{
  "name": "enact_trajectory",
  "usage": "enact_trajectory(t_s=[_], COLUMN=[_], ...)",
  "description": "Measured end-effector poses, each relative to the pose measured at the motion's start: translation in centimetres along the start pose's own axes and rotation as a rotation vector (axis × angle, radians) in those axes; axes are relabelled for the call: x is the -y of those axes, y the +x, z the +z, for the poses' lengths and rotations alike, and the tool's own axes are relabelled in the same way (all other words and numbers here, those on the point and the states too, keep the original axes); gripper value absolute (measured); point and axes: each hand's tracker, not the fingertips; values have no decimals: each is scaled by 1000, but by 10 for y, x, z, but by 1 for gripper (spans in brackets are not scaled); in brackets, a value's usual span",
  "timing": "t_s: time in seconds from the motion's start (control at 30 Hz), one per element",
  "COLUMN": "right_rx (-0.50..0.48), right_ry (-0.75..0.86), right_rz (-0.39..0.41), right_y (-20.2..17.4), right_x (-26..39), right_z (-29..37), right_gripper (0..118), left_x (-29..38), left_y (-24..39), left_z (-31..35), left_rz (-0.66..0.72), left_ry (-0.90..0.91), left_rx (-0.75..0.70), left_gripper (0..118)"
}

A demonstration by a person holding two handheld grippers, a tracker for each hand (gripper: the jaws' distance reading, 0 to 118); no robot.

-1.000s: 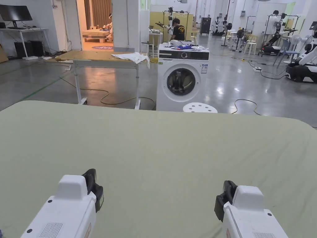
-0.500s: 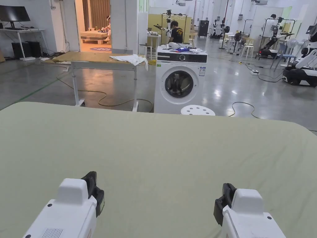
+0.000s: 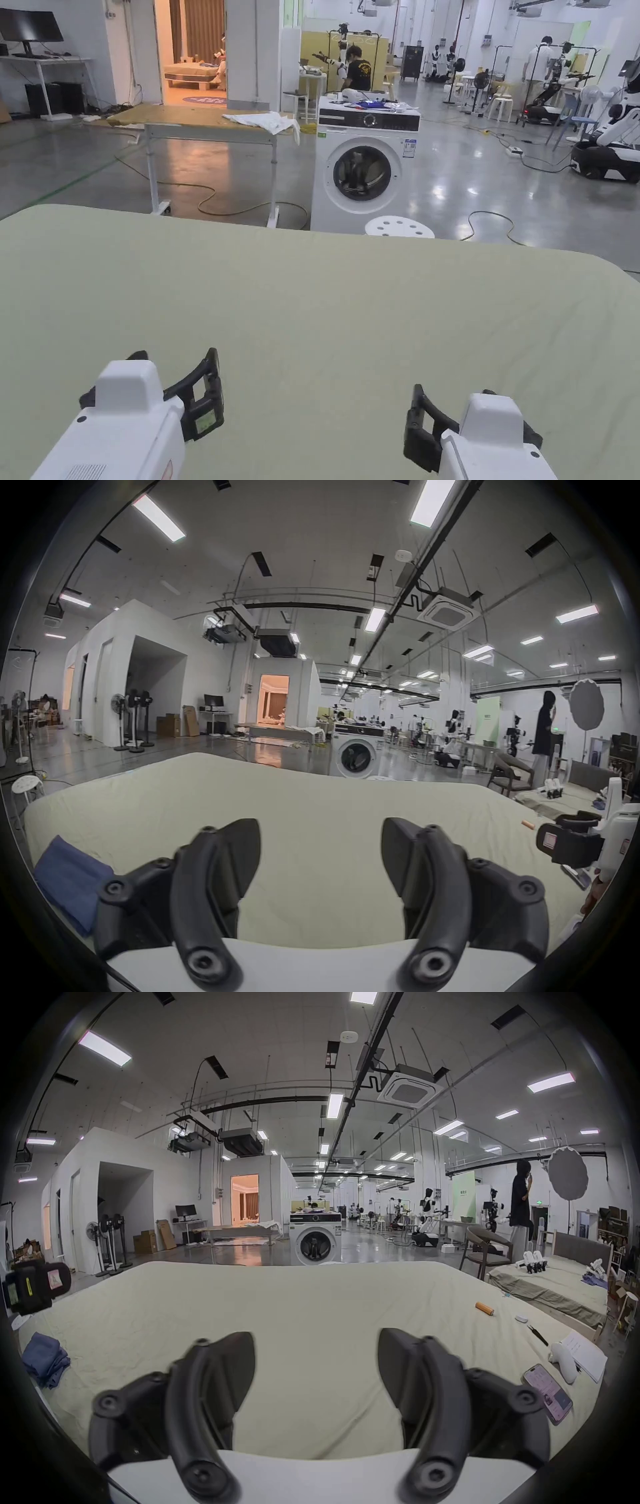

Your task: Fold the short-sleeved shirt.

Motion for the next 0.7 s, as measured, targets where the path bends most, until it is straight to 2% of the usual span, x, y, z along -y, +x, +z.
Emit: enact_trajectory(t_s=[0.17, 0.27, 0.4, 0.5, 0.7], right_rx=[-3, -16, -8, 65, 115], right_ry=[21, 8, 4, -23, -45], right_rz=[25, -27, -77, -75, -131], right_y=[-3, -1, 1, -1, 1], right_x=[0, -1, -4, -5, -8], right_z=[2, 0, -2, -6, -12], right_gripper=[82, 94, 99, 100, 100], left_x=[4, 8, 14, 18, 23], left_y=[4, 3, 5, 9, 9], left_z=[-2, -1, -2, 0, 1], left_rz=[-109, -120, -145, -186, -182], left_ry=[-28, -39, -50, -21, -13], left_rx=[-89, -77, -40, -32, -4], left_gripper=[88, 97, 102, 105, 109])
